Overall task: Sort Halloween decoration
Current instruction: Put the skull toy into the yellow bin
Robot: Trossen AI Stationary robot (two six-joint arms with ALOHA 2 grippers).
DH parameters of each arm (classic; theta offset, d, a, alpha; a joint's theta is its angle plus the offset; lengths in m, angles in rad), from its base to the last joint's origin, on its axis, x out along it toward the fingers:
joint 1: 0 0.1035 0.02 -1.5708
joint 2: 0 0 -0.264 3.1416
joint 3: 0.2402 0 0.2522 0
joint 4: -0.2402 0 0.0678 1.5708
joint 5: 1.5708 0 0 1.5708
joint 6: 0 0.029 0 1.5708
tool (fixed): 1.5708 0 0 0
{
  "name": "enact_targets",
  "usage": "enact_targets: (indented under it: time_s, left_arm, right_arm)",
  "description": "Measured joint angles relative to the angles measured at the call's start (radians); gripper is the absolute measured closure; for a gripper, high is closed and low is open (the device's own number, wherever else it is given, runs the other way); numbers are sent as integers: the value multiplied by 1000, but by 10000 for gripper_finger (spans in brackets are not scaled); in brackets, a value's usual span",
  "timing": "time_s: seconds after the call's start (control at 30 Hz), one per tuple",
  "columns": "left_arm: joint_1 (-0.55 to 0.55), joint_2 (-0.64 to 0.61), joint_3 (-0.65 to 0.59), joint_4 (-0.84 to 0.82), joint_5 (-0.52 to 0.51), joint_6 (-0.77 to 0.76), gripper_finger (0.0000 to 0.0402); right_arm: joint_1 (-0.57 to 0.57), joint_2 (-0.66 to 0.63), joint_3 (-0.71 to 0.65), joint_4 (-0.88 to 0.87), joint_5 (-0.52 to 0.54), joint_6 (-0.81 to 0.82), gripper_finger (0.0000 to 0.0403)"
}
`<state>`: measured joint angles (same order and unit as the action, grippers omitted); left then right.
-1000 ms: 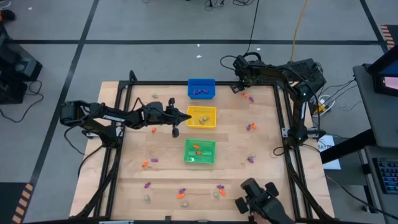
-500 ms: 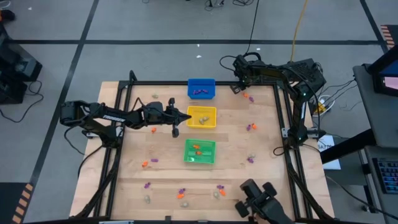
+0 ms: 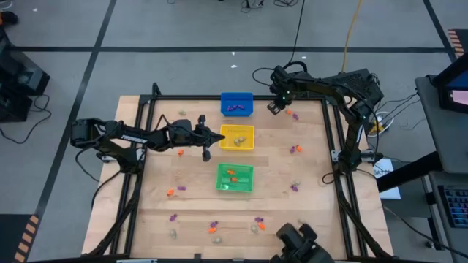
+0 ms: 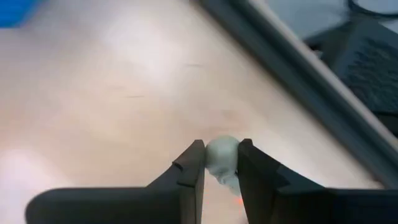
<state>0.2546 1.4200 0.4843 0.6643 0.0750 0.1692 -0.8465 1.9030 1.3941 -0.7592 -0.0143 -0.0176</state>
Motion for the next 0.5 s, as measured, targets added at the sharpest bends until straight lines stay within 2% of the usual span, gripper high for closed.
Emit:
enact_targets:
  time_s: [0.3,0.5]
  left_arm:
    - [0,0,0,0,0,0,400]
    - [0,0,0,0,0,0,400]
  right_arm:
    - [212,-85,0,-31,-146,8,344]
    - [399,-116,1,57,-148,67,345]
